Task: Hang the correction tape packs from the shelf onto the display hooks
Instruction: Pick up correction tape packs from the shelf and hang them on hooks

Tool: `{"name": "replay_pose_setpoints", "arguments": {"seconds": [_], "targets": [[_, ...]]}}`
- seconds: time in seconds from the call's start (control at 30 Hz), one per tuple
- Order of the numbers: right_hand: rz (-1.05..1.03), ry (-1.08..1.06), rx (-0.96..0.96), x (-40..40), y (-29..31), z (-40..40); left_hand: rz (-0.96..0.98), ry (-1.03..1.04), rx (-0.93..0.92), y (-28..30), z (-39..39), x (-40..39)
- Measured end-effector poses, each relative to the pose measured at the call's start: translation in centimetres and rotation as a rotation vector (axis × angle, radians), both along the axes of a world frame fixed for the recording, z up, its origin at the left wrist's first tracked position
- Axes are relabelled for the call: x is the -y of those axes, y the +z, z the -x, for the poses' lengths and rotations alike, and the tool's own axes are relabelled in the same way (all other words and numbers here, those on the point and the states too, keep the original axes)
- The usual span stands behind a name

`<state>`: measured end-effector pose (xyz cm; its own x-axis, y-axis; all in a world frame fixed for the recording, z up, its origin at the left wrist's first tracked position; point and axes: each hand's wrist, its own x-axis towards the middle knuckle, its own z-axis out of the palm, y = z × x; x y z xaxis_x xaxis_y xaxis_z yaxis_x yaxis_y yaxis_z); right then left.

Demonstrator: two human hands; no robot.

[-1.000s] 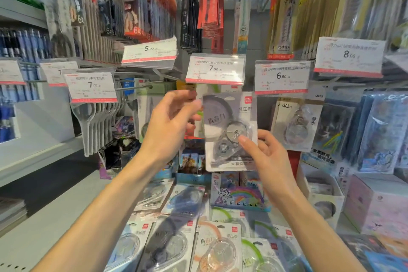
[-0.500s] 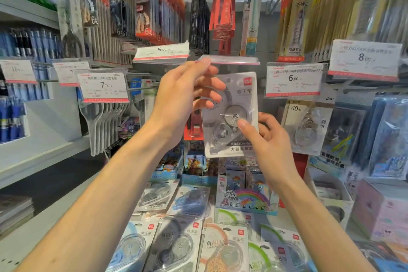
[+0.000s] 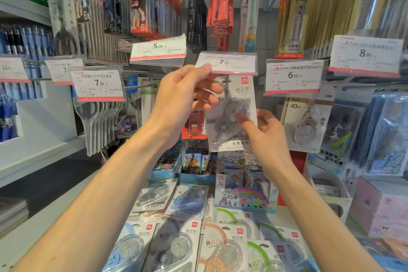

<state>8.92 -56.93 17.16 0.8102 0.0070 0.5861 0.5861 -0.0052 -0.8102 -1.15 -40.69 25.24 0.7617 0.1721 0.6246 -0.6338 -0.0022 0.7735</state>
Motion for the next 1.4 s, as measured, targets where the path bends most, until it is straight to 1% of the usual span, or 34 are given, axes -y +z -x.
{"name": "replay_pose_setpoints", "arguments": {"seconds": [0.13, 0.27, 0.4, 0.5, 0.67, 0.73, 0.8, 0.93, 1.03, 1.1, 1.23, 1.4], "targets": [[0.027, -0.020, -0.052, -0.5, -0.3, -1.7, -0.028, 0.007, 0.004, -0.6, -0.6, -0.3], [-0.020, -0.010, -0.127, -1.4, -0.4, -3.5, -0.040, 0.025, 0.003, -1.1, -1.4, -0.5], [0.044, 0.012, -0.189, -1.8, -0.9, -4.0, -0.062, 0.051, 0.013, -1.5, -1.8, -0.6], [0.098, -0.015, -0.232, -1.2, -1.5, -3.9, -0.061, 0.083, 0.019, -1.8, -1.8, -0.5], [0.003, 0.104, -0.247, 1.7, -2.6, -2.0, -0.052, 0.138, 0.027, -2.7, -1.3, -0.2], [0.001, 0.119, -0.261, 3.2, -3.4, -0.9, -0.058, 0.164, 0.018, -3.5, -0.9, -0.3], [-0.001, 0.115, -0.257, 4.7, -4.3, 0.3, -0.069, 0.191, 0.002, -4.8, -0.2, -0.6], [-0.087, 0.082, -0.271, 6.8, -7.0, 2.8, -0.049, 0.201, -0.053, -8.6, 1.3, -1.4], [-0.090, 0.086, -0.325, 7.2, -9.4, 4.5, -0.003, 0.202, -0.107, -12.0, 2.1, -2.6], [-0.074, 0.100, -0.362, 7.0, -10.8, 5.5, 0.063, 0.199, -0.168, -14.4, 2.5, -3.7], [-0.069, 0.110, -0.410, 4.8, -13.0, 6.5, 0.219, 0.177, -0.257, -18.4, 2.7, -7.2], [-0.078, 0.071, -0.448, -1.0, -14.4, 6.9, 0.274, 0.159, -0.331, -21.5, 1.8, -13.3]]}}
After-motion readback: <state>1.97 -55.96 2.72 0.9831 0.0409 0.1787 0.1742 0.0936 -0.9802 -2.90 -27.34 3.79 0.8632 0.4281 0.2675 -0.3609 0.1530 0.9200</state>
